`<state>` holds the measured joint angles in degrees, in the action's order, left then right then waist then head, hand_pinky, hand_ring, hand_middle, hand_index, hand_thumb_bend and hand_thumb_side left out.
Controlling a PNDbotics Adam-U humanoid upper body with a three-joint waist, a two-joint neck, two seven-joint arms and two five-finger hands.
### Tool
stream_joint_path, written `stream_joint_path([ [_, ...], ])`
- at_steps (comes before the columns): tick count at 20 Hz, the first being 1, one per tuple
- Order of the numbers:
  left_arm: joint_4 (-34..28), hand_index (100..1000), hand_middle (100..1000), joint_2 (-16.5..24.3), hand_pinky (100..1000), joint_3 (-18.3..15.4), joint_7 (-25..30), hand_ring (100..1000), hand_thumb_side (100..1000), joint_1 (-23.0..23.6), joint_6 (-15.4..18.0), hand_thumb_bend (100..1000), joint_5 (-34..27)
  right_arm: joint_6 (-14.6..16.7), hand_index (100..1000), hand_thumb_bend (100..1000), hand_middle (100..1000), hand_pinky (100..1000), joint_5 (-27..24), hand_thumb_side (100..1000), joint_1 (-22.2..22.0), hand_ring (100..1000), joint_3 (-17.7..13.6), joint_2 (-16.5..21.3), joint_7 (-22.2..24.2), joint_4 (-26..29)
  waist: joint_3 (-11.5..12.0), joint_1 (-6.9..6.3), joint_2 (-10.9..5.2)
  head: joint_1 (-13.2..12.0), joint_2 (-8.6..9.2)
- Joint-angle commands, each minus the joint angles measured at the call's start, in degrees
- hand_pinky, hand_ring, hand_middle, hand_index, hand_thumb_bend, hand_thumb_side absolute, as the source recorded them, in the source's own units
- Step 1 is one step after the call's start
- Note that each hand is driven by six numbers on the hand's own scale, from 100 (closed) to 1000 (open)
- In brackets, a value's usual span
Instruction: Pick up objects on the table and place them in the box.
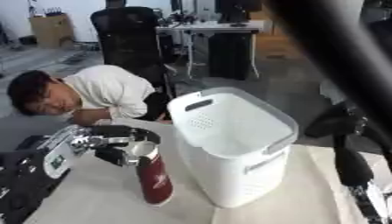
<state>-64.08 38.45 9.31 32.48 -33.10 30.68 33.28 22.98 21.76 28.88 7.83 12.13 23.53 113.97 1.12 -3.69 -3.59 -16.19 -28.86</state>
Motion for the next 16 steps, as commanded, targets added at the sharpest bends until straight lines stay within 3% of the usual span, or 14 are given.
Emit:
stream_joint_path([
  [1,0.01,1000,1000,1.01,1000,-0.09,8.49,1000,1000,-0.71,8.65,366,0.58,0.02,688,100,577,290,-0.21,910,1.04,577,0.0,0.12,0.3,0.63,-0.11,-0.03,-0.33,-0.66,0.83],
  [16,1.17,1000,1000,1.67,1000,-1.56,6.62,1000,1000,-3.3,8.26,346,-0.61,-0.06,689,100,579,293,-0.05,913,1.0,582,0.01,0.14,0.61,0.63,-0.11,-0.05,-0.38,-0.92,0.83],
])
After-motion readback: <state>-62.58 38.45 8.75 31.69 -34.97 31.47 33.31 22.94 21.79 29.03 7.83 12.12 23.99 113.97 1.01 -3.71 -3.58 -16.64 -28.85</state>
